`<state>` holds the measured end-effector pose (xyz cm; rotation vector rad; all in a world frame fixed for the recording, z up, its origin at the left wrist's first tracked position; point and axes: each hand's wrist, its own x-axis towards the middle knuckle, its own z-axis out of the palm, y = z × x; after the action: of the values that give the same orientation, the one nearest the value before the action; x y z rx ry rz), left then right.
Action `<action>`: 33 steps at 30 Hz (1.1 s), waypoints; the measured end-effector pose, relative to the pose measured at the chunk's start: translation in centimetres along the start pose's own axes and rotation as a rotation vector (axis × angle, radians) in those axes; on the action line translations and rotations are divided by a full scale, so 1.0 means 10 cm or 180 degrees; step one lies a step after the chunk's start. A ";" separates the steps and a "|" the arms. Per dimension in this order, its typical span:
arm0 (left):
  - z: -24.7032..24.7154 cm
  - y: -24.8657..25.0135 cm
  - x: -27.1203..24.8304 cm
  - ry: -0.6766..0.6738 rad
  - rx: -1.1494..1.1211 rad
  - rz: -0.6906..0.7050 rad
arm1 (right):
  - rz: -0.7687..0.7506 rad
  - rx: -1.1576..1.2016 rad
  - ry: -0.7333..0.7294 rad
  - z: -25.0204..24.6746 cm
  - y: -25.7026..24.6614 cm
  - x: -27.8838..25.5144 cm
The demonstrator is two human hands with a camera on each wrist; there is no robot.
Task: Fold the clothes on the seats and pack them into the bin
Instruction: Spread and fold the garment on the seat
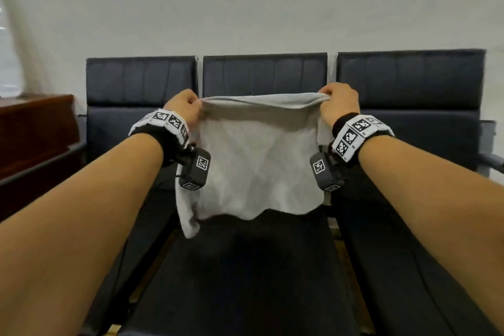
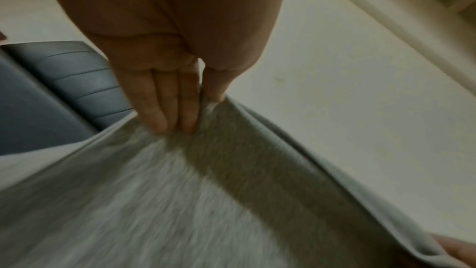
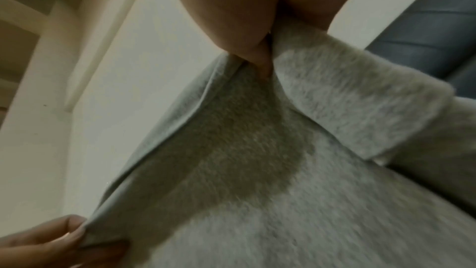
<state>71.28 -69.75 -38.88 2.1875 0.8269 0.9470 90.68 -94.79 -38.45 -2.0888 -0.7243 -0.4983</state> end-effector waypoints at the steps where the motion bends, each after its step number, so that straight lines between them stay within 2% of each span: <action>1: -0.05 0.04 0.03 0.0049 0.0108 0.0026 | -0.0064 0.0075 0.0056 -0.06 -0.02 0.04; 2: -0.06 0.08 0.03 0.0147 0.0166 0.0120 | -0.0107 0.0138 0.0066 -0.11 -0.03 0.04; 4: -0.07 0.04 0.00 0.0011 0.0142 0.0162 | -0.0183 0.0137 -0.0079 -0.16 -0.02 -0.02; 5: -0.04 -0.01 -0.04 -0.0073 0.0115 0.0042 | -0.0296 0.0022 -0.0266 -0.15 -0.01 -0.08; 9: 0.23 -0.54 -0.38 -0.0472 -0.0330 -0.0620 | -0.0878 -0.0783 -0.1734 0.11 0.10 -0.63; 11: 0.41 -0.91 -0.66 -0.0712 -0.0338 -0.0862 | -0.0855 -0.1035 -0.2377 0.34 0.23 -1.02; 15: 0.76 -1.59 -1.28 -0.1052 0.0008 -0.1564 | -0.1018 -0.1270 -0.3449 0.79 0.43 -1.91; 18: 0.96 -1.94 -1.61 -0.1243 -0.0023 -0.2031 | -0.1265 -0.1271 -0.4681 0.97 0.43 -2.39; 19: 0.99 -2.01 -1.70 -0.1276 0.0001 -0.2147 | -0.1294 -0.1263 -0.4902 1.02 0.42 -2.44; 20: 1.03 -2.10 -1.75 -0.1233 0.0049 -0.2200 | -0.1306 -0.1274 -0.4885 1.08 0.42 -2.44; 23: 1.14 -2.23 -1.89 -0.1217 0.0270 -0.2190 | -0.1083 -0.1224 -0.4143 1.37 0.49 -2.27; 25: 1.20 -2.28 -1.94 -0.1297 0.0549 -0.2065 | -0.0833 -0.1329 -0.3809 1.63 0.59 -2.15; 28: 1.24 -2.29 -1.95 -0.1477 0.0983 -0.1873 | -0.0594 -0.1569 -0.3817 2.00 0.77 -2.11; 33: 1.27 -2.37 -1.89 -0.1472 0.1121 -0.1969 | -0.0495 -0.1873 -0.3915 2.25 0.97 -2.17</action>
<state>63.75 -72.53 -70.75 2.0860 1.3844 -0.0109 82.63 -87.67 -69.36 -2.8217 -1.5558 0.6971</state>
